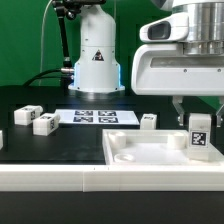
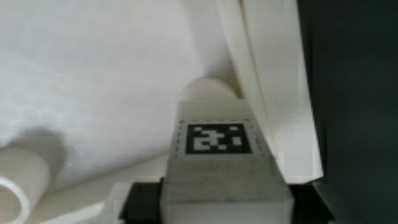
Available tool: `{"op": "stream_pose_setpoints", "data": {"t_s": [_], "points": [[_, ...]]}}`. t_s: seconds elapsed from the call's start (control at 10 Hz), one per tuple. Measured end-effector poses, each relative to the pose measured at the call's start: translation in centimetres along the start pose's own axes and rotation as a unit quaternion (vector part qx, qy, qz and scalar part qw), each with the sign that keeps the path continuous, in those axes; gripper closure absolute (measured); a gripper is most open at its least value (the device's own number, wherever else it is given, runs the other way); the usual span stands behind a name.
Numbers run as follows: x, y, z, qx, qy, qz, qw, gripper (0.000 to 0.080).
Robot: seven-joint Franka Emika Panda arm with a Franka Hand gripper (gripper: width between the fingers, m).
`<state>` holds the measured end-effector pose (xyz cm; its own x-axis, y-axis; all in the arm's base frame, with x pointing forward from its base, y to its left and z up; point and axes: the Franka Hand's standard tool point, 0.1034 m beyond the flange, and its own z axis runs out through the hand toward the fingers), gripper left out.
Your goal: Assemble one leg
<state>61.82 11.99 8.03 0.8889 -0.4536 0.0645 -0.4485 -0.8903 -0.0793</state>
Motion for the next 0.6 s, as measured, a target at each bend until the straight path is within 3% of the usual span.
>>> {"op": "stream_pose_setpoints", "data": {"t_s": [0.2, 0.5, 0.6], "points": [[0.01, -0.08, 0.04, -0.001, 0.005, 0.099, 0.995, 0.0509], [-0.31, -0.42, 0.04, -0.006, 0.01, 0.268, 0.963, 0.0509], [-0.21, -0.33, 0.04, -0.001, 0.007, 0.281, 0.96, 0.0509]]}}
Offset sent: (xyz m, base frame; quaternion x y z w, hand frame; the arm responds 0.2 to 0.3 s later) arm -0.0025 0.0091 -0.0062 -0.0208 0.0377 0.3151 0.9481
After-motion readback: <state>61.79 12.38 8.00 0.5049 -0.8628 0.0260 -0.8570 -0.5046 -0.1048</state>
